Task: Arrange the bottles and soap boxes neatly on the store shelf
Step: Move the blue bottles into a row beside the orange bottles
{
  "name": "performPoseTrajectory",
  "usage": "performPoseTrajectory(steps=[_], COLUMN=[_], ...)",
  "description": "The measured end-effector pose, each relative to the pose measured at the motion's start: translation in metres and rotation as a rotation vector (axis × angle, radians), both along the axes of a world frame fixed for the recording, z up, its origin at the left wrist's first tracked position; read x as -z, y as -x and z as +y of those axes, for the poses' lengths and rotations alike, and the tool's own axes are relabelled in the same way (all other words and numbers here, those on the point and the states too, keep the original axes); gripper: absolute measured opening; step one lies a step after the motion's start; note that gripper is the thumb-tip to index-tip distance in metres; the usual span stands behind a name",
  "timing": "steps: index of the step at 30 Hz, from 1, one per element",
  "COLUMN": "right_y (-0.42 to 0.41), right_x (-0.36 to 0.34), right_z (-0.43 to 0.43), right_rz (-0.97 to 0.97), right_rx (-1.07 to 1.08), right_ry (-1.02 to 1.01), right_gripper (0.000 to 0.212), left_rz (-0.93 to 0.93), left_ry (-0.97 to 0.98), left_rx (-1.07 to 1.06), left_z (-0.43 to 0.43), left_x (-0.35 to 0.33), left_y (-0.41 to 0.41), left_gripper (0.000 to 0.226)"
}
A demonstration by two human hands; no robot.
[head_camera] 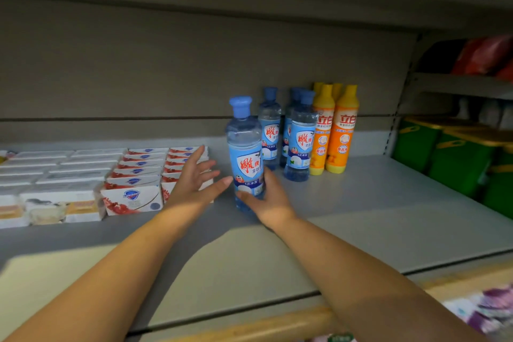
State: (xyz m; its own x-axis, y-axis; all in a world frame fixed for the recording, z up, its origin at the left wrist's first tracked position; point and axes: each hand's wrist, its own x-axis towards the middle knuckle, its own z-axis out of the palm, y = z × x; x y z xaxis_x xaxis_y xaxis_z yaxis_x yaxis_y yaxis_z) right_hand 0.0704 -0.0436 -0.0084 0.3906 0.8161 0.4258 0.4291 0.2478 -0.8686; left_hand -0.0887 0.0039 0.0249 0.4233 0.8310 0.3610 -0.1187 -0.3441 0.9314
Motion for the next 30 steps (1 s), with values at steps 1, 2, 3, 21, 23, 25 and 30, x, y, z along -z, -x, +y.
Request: performPoseTrajectory(steps=[1, 2, 3, 21, 23, 25, 30], right_y=[0.002, 0.003, 0.004, 0.004, 0.002, 0.000, 0.002], right_x=[-0.002, -0.003, -0.003, -0.014, -0.017, -0.019, -0.028], right_z=[-0.002, -0.004, -0.004, -0.014, -0.017, -0.019, -0.019], right_rz=[-0.056, -0.128, -0.206, 0.323, 0.242, 0.166, 0.399], right_rx=[0.009, 0.020, 0.026, -0.219, -0.195, -0.177, -0.191], right_ry=[-0.005, -0.018, -0.032, -0.262, -0.325, -0.407, -0.350], right_gripper=[0.053, 0.054, 0.055, 0.066, 0.069, 0.070, 0.050], left_rz=[-0.061, -0.117, -0.164, -0.544, -0.534, -0.517, -0.496], left_ry=[-0.001, -0.005, -0.015, 0.406, 0.376, 0.333, 0.201], left_rx=[0.018, 0.029, 0.038, 0.108, 0.136, 0.156, 0.208], left_z=[-0.002, -0.003, -0.003, 0.010, 0.012, 0.014, 0.017], left_x=[-0.001, -0.003, -0.005, -0.021, -0.021, -0.022, -0.025], left_y=[0.001, 0.002, 0.004, 0.026, 0.027, 0.029, 0.037], left_gripper=[0.077, 0.074, 0.069, 0.070, 0.064, 0.052, 0.043])
